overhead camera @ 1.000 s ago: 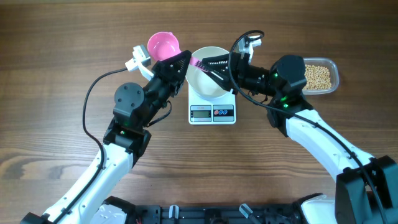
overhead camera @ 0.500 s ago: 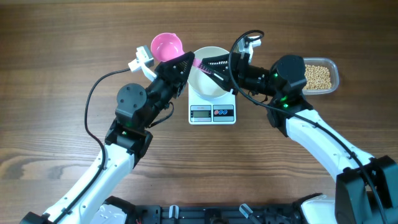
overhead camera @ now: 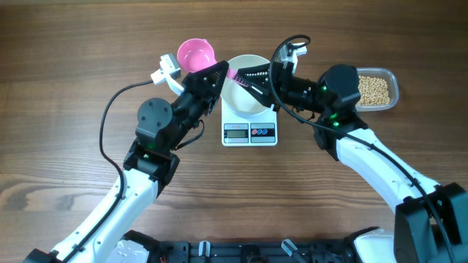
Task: Scoop item into bowl and weigh 150g on scale
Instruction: 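Close the right gripper on the scoop handle above the bowl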
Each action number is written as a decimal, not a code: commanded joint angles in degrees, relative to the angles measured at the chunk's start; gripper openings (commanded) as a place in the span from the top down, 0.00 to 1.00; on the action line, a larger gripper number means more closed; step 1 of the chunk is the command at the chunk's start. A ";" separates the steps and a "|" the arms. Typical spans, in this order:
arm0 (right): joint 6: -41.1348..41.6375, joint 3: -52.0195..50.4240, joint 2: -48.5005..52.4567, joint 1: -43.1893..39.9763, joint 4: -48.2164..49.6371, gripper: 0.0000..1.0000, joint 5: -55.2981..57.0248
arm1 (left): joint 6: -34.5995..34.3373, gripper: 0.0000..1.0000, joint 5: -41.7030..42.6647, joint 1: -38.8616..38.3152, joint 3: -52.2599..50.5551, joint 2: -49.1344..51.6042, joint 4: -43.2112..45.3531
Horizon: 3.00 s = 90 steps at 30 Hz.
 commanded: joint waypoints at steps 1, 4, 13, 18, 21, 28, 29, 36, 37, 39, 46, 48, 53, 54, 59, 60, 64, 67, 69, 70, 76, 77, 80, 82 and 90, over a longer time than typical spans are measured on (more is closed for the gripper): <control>0.76 0.63 0.48 0.35 0.42 0.73 -0.96 | -1.51 0.96 -0.94 -0.17 0.46 -0.17 0.35; 0.79 0.63 0.48 0.35 0.55 0.73 -0.96 | -1.51 0.96 -0.92 -0.48 0.46 -0.17 0.31; 2.23 0.63 0.48 0.35 1.73 0.74 -1.20 | -1.46 0.96 -1.79 -1.77 0.46 -0.17 0.31; 2.21 0.63 0.48 0.35 1.70 0.77 -1.38 | -1.46 0.96 -1.81 -1.77 0.46 -0.17 0.31; 2.16 0.63 0.48 0.35 1.68 0.78 -1.38 | -1.46 0.96 -1.81 -1.77 0.46 -0.17 0.31; 2.14 0.63 0.48 0.35 1.68 0.86 -1.44 | -1.46 0.96 -1.81 -1.77 0.46 -0.17 0.31; 2.14 0.63 0.48 0.35 1.68 0.87 -1.44 | -1.46 0.96 -1.81 -1.77 0.46 -0.17 0.31; 2.14 0.63 0.48 0.35 1.64 0.96 -1.55 | -1.46 0.96 -1.81 -1.77 0.46 -0.17 0.31; 2.21 0.63 0.48 0.35 1.64 0.96 -1.64 | -1.46 0.96 -1.81 -1.77 0.46 -0.17 0.31; 2.32 0.63 0.48 0.35 1.64 0.96 -2.05 | -1.49 0.96 -1.81 -1.77 0.46 -0.17 0.33; 2.29 0.63 0.48 0.35 1.66 0.78 -2.95 | -1.46 0.96 -2.03 -1.77 0.46 -0.17 0.33; 2.32 0.63 0.48 0.35 1.66 0.76 -3.17 | -1.49 0.96 -2.03 -1.77 0.46 -0.17 0.33; 2.56 0.63 0.48 0.35 1.66 0.77 -3.58 | -1.46 0.96 -2.36 -1.77 0.46 -0.17 0.33; 2.56 0.63 0.48 0.35 1.66 0.78 -3.58 | -1.46 0.96 -2.45 -1.77 0.46 -0.17 0.33; 2.73 0.63 0.48 0.35 1.66 0.84 -3.54 | -1.49 0.96 -2.43 -1.77 0.46 -0.17 0.33; 2.75 0.63 0.48 0.35 1.66 0.84 -3.48 | -1.49 0.96 -2.43 -1.77 0.46 -0.17 0.33; 2.95 0.63 0.48 0.35 1.66 0.84 -3.30 | -1.49 0.96 -2.40 -1.77 0.46 -0.17 0.31; 2.95 0.63 0.48 0.35 1.66 0.84 -3.08 | -1.49 0.96 -2.38 -1.79 0.46 -0.17 0.31; 2.93 0.63 0.48 0.35 1.66 0.84 -2.84 | -1.49 0.96 -2.38 -1.79 0.46 -0.17 0.31; 2.95 0.63 0.48 0.35 1.66 0.84 -2.69 | -1.49 0.96 -2.36 -1.79 0.46 -0.17 0.31; 2.95 0.63 0.48 0.35 1.68 0.85 -2.62 | -1.49 0.96 -2.21 -1.79 0.46 -0.17 0.31; 2.95 0.63 0.48 0.35 1.68 0.85 -2.58 | -1.49 0.96 -2.19 -1.79 0.46 -0.17 0.31; 2.95 0.63 0.48 0.35 1.70 0.85 -2.40 | -1.49 0.96 -2.19 -1.79 0.46 -0.17 0.26; 2.95 0.63 0.48 0.35 1.70 0.85 -2.19 | -1.49 0.96 -2.19 -1.79 0.46 -0.17 0.13; 2.93 0.63 0.48 0.35 1.70 0.90 -1.79 | -1.49 0.96 -2.19 -1.79 0.46 -0.17 0.11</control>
